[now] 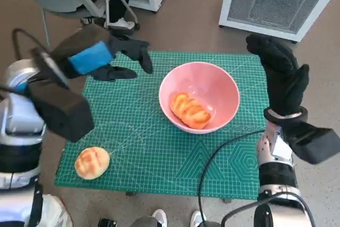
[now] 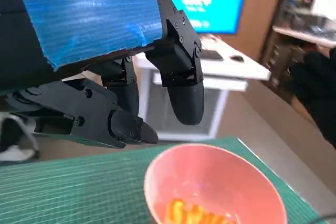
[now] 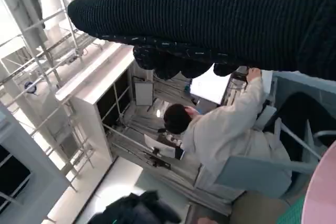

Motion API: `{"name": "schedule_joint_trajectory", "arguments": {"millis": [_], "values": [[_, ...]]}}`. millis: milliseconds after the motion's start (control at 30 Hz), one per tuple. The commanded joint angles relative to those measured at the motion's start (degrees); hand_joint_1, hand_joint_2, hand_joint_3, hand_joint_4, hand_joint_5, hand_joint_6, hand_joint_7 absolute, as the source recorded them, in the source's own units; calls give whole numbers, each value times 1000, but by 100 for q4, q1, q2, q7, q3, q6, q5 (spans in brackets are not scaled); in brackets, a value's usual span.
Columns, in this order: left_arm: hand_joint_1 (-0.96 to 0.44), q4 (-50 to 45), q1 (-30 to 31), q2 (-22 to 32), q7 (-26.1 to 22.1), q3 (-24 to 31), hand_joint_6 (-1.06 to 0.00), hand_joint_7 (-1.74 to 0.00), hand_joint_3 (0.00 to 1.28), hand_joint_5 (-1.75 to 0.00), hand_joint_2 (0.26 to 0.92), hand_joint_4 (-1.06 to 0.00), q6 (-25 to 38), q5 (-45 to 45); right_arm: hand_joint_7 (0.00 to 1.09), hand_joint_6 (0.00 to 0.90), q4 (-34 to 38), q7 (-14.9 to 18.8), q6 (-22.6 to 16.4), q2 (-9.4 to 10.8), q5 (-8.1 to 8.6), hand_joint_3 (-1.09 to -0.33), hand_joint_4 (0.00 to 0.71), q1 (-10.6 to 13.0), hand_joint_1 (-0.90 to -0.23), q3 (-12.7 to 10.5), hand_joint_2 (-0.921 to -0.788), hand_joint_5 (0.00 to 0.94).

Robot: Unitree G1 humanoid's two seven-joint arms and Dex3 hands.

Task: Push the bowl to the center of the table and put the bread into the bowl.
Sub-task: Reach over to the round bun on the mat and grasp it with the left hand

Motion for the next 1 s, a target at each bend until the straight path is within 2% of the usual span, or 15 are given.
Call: {"name": "schedule_joint_trajectory", "arguments": {"millis": [33,233,267,300,333,367,467,567,733,1000], "values": [[2,-21,-4,138,-234,44,-718,-1177,41,-1089,920,-662,26,-133,208,276,-81,41,28,11,33,-737,386,239,-607,-1,-921,1],[2,-21,-5,124,-277,70,-716,-1180,41,-1089,920,-662,27,-130,206,277,-118,33,50,15,26,-737,386,256,-607,-1,-921,0],[2,-805,568,577,-666,380,-716,-1180,41,-1089,920,-662,694,-364,206,277,-164,-17,21,-25,-4,-737,386,330,-607,-27,-921,0],[-14,-1397,1000,921,-959,617,-462,-852,74,-727,815,-428,1198,-543,204,275,-205,-56,0,-54,-28,-740,385,388,-607,-44,-921,0],[-25,-2047,1426,1249,-1238,882,-320,-597,87,-469,751,-287,1776,-648,203,274,-253,-95,-7,-74,-50,-742,384,440,-607,-58,-921,0],[-45,-2457,1681,1442,-1403,1049,-230,-422,89,-300,703,-183,2149,-702,203,274,-287,-120,-7,-83,-65,-744,383,472,-606,-64,-921,0],[-107,-3402,2333,1776,-1742,1545,-143,-215,89,-98,648,-60,2906,-630,201,272,-357,-160,34,-88,-66,-749,381,525,-606,-78,-921,0],[-155,-3891,2849,1890,-1917,1916,-141,-115,76,-32,645,-20,3218,-637,201,271,-364,-178,61,-98,-60,-752,379,542,-610,-90,-921,0],[-193,-4329,3687,1843,-2073,2472,-147,-66,68,-5,654,-3,3136,-705,201,270,-288,-242,97,-98,-103,-753,378,519,-618,-98,-921,0],[-214,-4631,4566,1706,-1954,2859,-157,-44,62,-2,673,-6,3003,-772,201,268,-212,-328,66,-53,-218,-751,378,482,-616,-46,-921,0]]}}
